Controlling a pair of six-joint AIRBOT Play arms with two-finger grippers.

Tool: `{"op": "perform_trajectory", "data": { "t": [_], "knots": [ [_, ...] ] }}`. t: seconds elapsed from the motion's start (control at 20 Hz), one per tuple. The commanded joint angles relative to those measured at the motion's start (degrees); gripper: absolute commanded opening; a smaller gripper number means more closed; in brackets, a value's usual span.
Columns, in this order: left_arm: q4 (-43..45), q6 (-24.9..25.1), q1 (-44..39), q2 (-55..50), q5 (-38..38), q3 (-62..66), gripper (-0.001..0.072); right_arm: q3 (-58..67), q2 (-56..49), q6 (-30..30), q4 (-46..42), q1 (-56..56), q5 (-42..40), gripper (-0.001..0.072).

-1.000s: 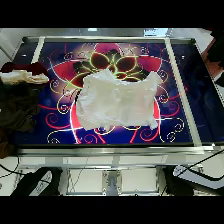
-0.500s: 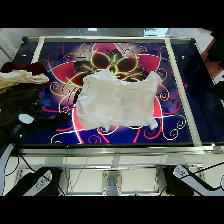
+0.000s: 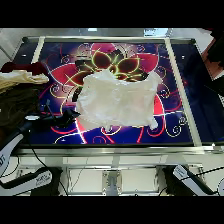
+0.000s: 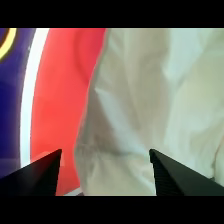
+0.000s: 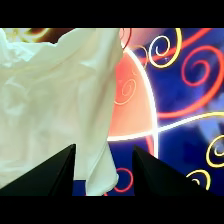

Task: Fold the shirts.

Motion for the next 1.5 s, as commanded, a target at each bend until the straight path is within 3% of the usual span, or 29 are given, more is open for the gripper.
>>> {"op": "perform_trajectory", "data": {
  "t": [0.0,0.05,0.1,0.2,0.25,0.3,0.45,0.65,0.75,0.85,0.95,1.1,1.35,1.45],
  "knots": [
    [-9.0,7.2,-0.5,-3.7,0.3,0.0,0.0586,0.0,0.3,0.0,1.7,0.0,0.3,0.0419],
    [-10.2,7.7,-1.1,-4.5,0.2,0.1,0.0582,0.0,0.3,0.0,2.0,0.0,0.4,0.0419],
    [-10.8,8.1,-1.9,-5.0,0.3,0.2,0.0521,0.0,0.3,0.0,2.0,0.0,0.7,0.0418],
    [-12.5,9.5,-3.5,-5.8,0.5,0.2,0.0266,-0.4,0.3,0.0,2.0,0.0,2.1,0.0418],
    [-13.9,11.1,-4.3,-6.1,0.3,0.2,0.0061,-1.4,0.3,0.2,1.9,0.3,3.6,0.0418],
    [-15.3,12.4,-5.0,-6.2,0.4,0.2,0.0019,-3.8,0.3,0.2,1.1,1.4,6.2,0.0417],
    [-18.7,13.4,-5.9,-6.2,0.2,0.2,0.0019,-18.6,0.3,0.2,-5.9,10.6,5.0,0.0418],
    [-18.6,13.5,-5.9,-6.2,-3.7,0.2,0.0019,-35.4,0.0,0.2,-6.3,26.0,-13.8,0.0431],
    [-18.7,14.0,-5.9,-6.2,-4.3,0.2,0.0019,-38.0,-0.2,0.2,-7.6,33.3,-21.1,0.0557],
    [-18.6,14.1,-5.9,-6.2,-4.5,0.2,0.0019,-38.5,-1.2,4.1,-14.4,40.2,-27.4,0.0557],
    [-18.6,14.1,-5.9,-6.2,-4.8,0.2,0.0019,-38.5,-2.3,10.5,-27.1,46.3,-34.1,0.0557],
    [-18.6,14.3,-5.9,-6.2,-6.0,0.2,0.0019,-38.5,-3.8,15.8,-37.2,50.9,-33.4,0.0556],
    [-18.6,14.5,-5.9,-6.2,-5.9,0.2,0.0019,-38.5,-6.8,16.1,-33.2,51.3,-31.3,0.0553],
    [-18.6,14.5,-5.9,-6.2,-5.9,0.2,0.0019,-38.5,-8.3,16.1,-33.4,51.3,-31.4,0.0512]
  ]
}}
